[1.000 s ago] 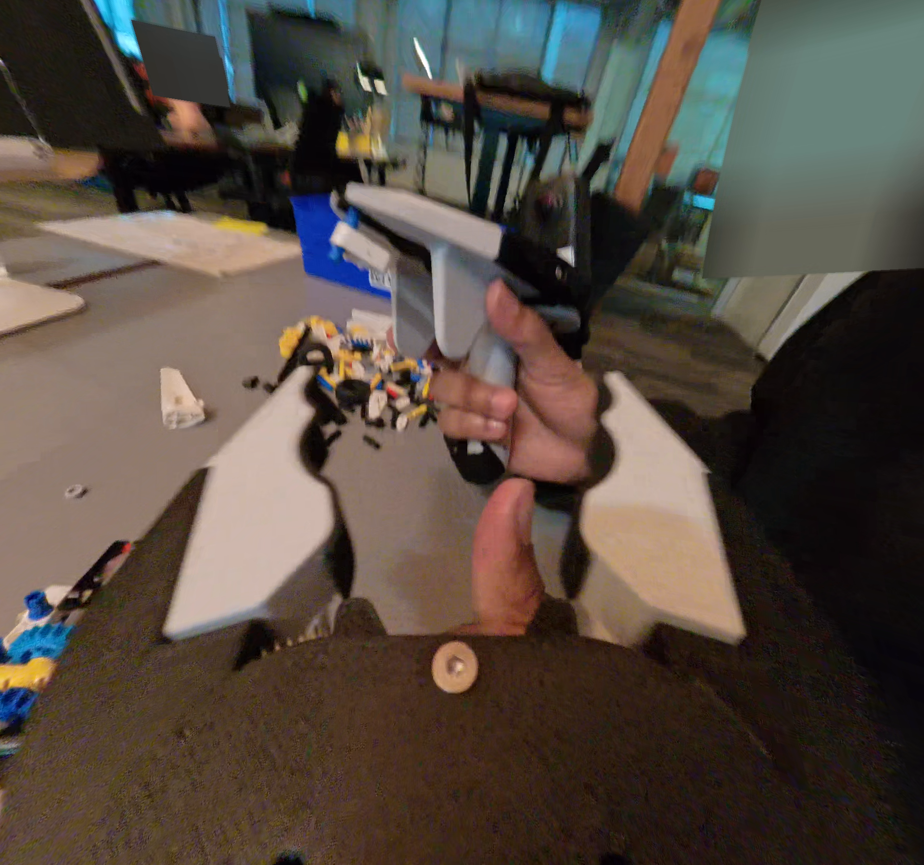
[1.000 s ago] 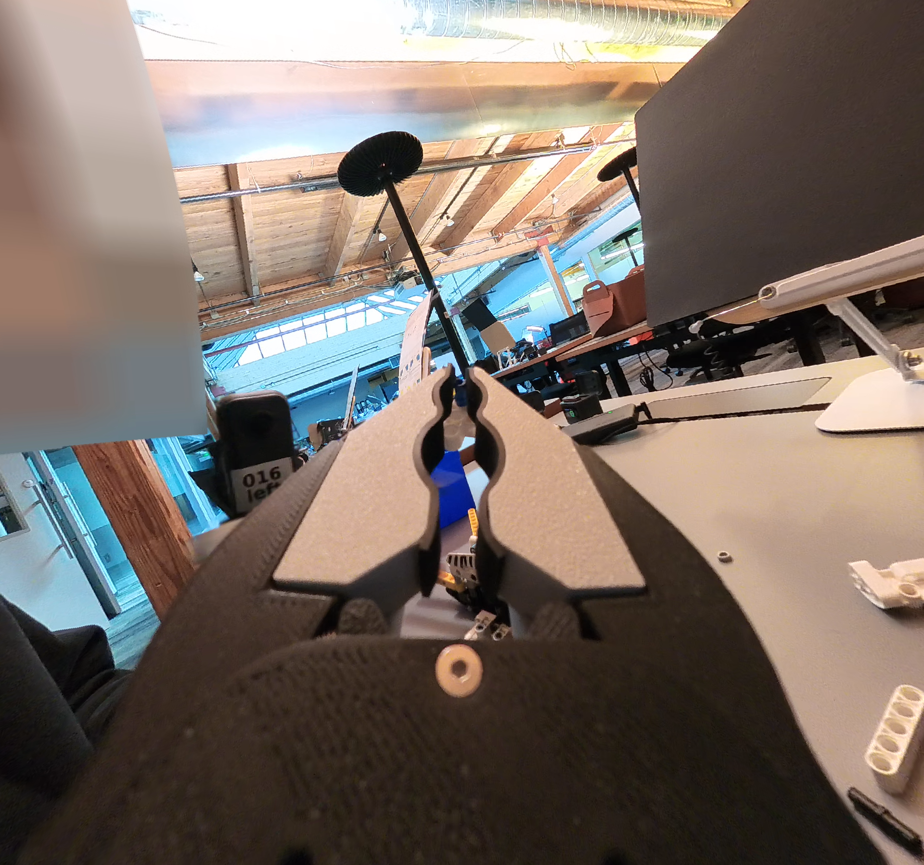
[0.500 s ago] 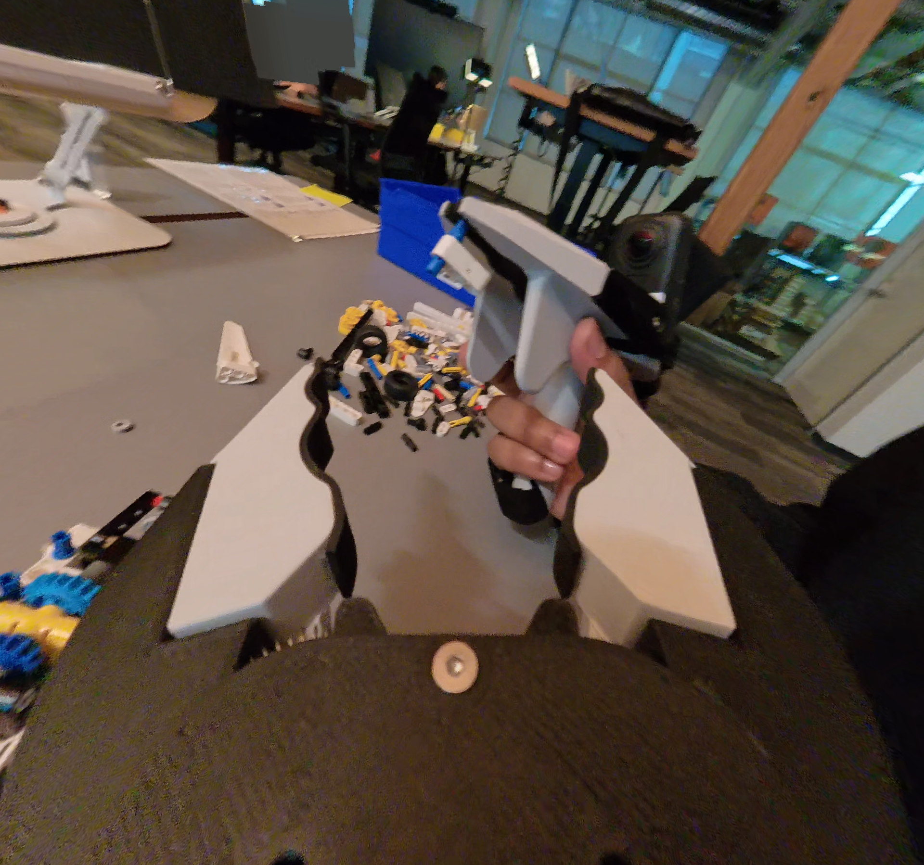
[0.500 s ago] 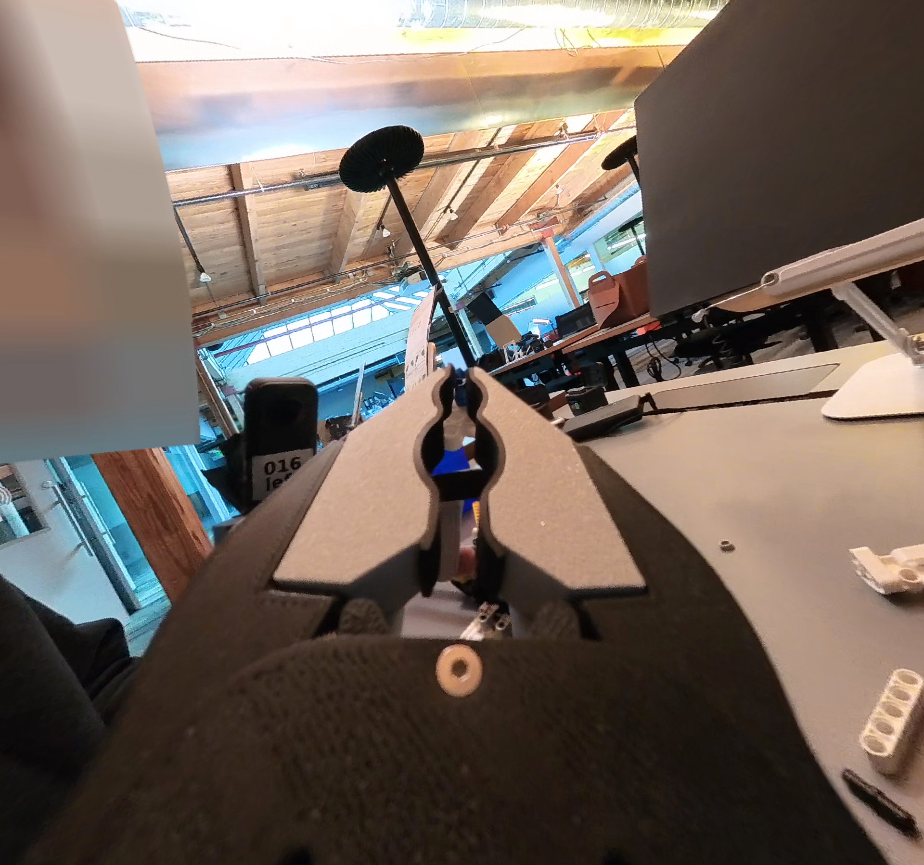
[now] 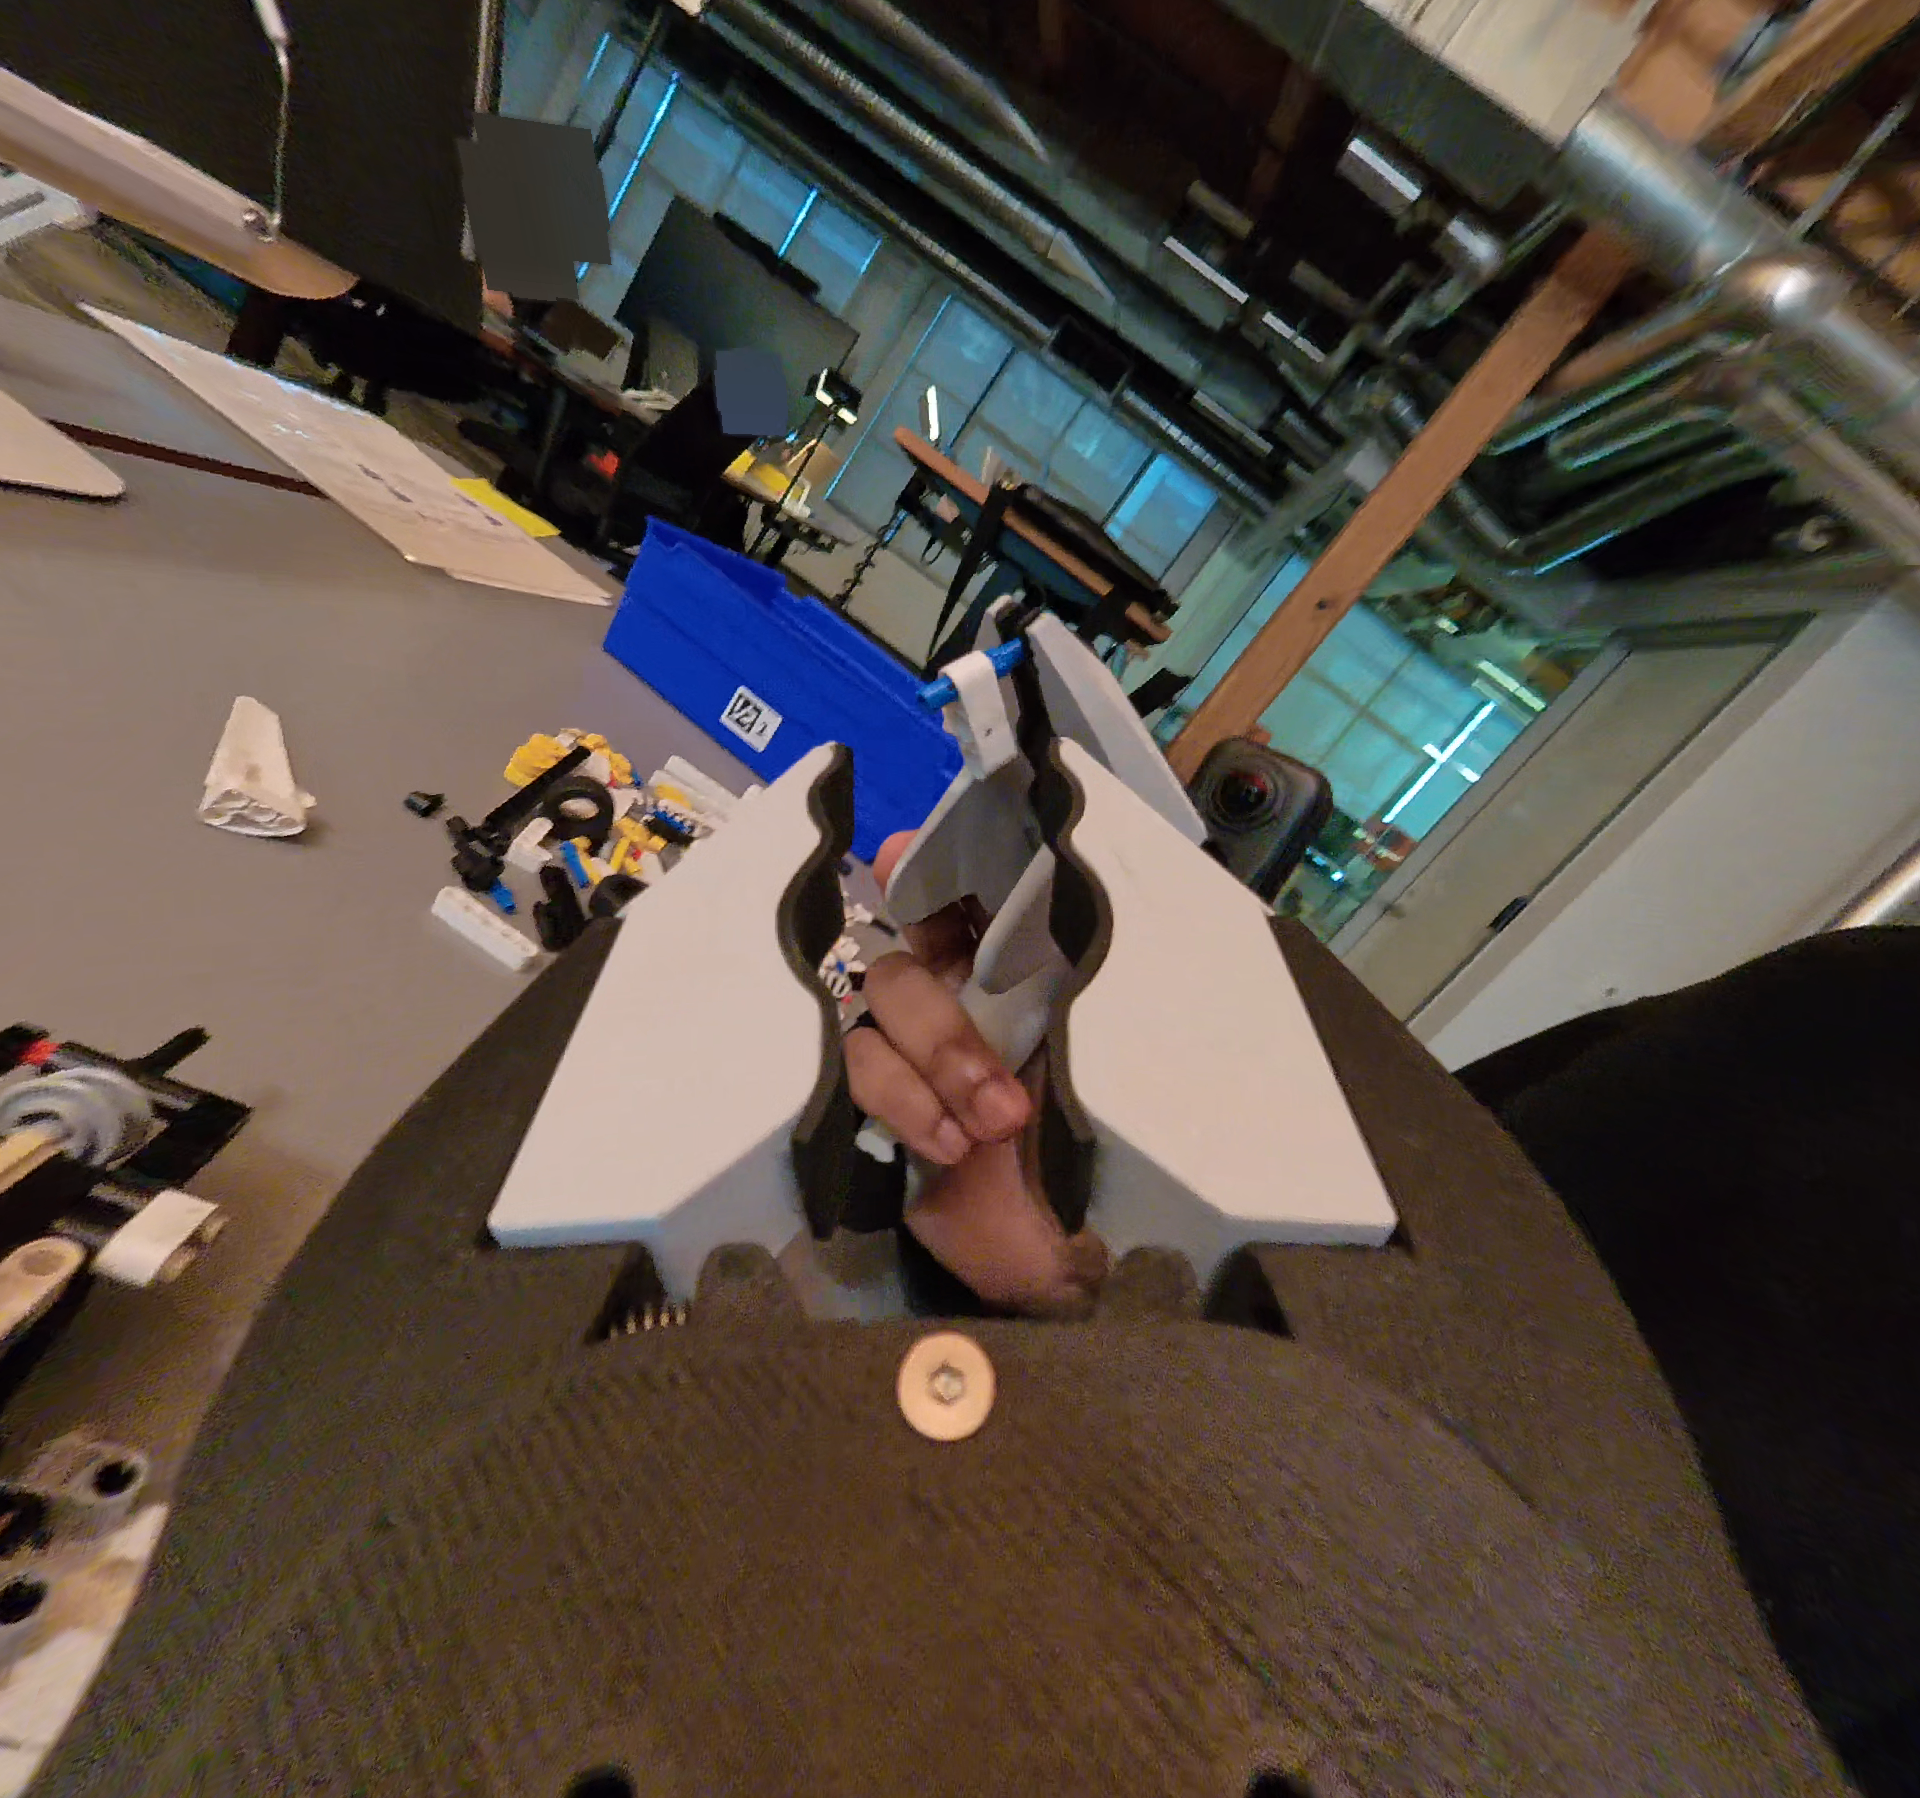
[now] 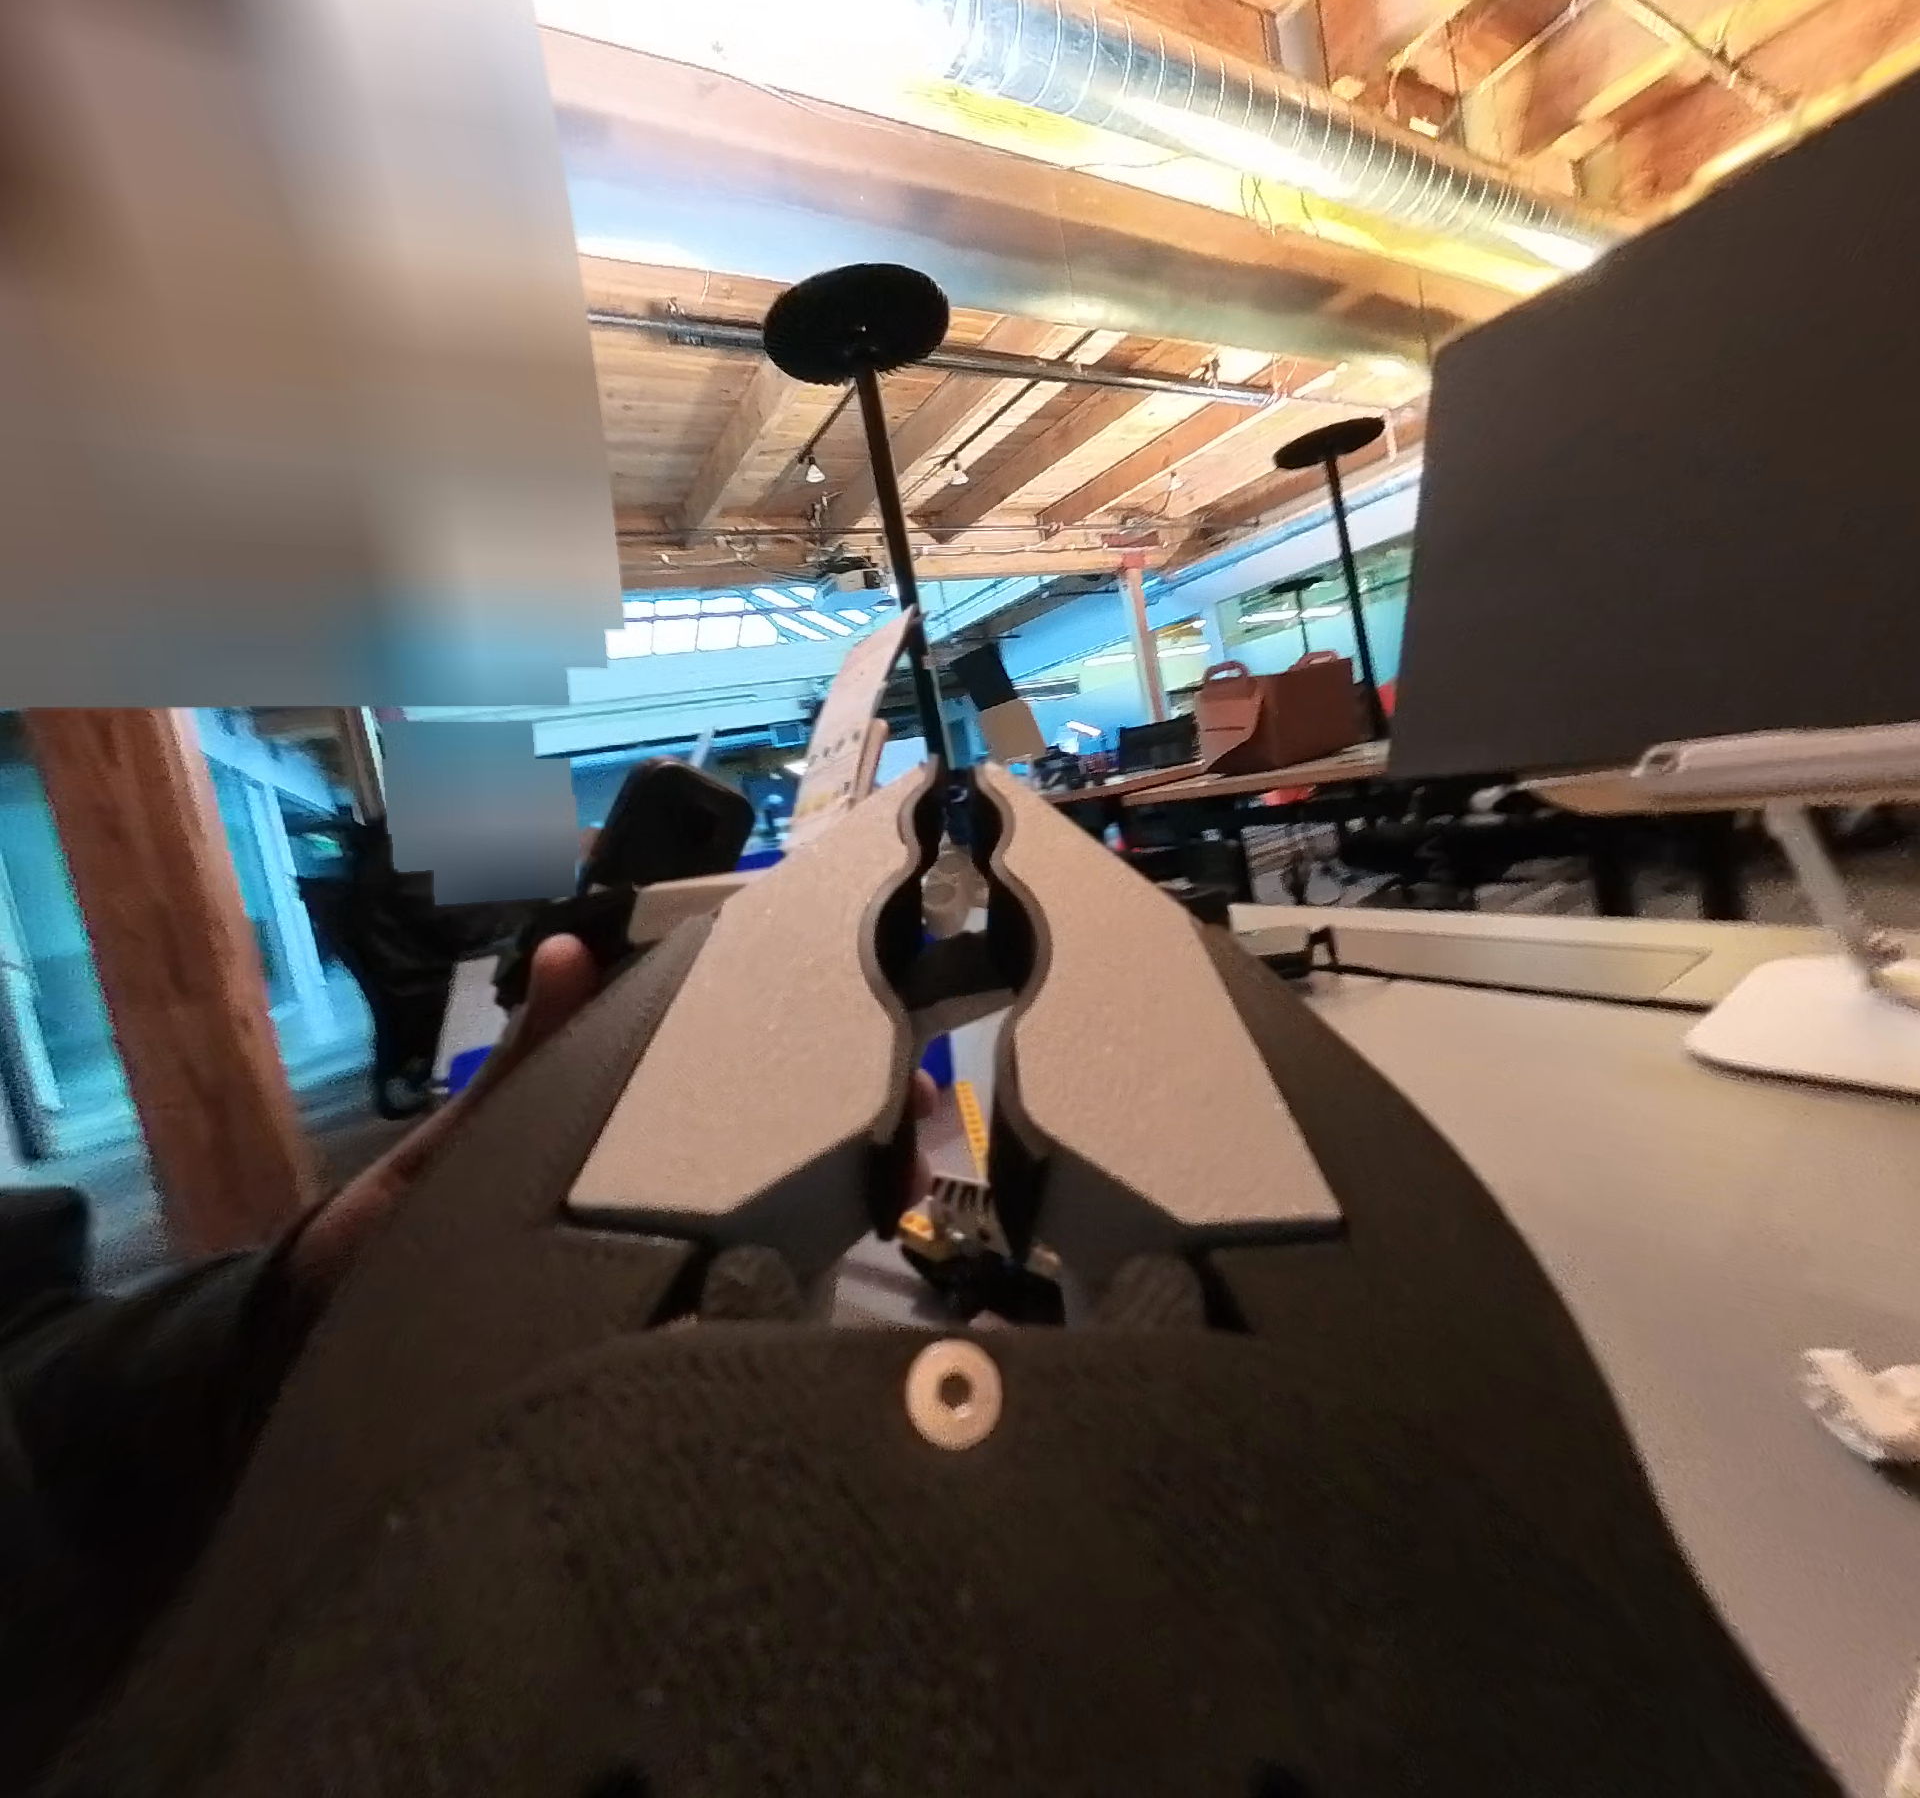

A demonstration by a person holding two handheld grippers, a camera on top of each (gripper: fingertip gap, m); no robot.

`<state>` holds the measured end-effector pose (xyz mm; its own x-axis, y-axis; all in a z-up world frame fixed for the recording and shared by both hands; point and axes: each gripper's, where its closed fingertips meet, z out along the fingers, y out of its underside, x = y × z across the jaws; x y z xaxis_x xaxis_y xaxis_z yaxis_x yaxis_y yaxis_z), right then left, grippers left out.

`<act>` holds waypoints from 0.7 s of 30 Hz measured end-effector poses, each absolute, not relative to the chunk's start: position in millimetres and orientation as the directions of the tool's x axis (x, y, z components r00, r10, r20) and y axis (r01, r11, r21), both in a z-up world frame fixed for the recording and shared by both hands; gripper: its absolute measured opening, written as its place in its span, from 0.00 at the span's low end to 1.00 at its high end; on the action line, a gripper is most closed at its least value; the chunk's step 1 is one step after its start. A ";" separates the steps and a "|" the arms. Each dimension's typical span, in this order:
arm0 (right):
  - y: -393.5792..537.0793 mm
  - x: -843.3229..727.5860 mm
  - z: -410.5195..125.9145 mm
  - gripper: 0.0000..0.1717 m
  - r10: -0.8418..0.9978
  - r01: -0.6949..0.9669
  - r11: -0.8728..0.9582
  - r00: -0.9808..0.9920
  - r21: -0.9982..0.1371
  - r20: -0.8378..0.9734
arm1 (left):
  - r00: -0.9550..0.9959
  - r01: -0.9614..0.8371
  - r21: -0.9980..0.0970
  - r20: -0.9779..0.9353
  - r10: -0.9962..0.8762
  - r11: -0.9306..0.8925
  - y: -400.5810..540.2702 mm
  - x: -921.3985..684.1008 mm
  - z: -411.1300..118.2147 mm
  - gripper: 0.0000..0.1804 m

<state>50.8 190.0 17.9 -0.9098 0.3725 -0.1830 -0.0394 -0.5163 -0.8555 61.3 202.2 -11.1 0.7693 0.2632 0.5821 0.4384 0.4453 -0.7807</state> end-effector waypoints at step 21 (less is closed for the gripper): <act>163.5 49.3 -9.6 0.17 0.418 0.092 -0.198 -0.893 -0.976 -0.169 | 0.684 -0.133 -0.991 -0.113 0.720 -0.028 155.4 43.8 -9.0 0.04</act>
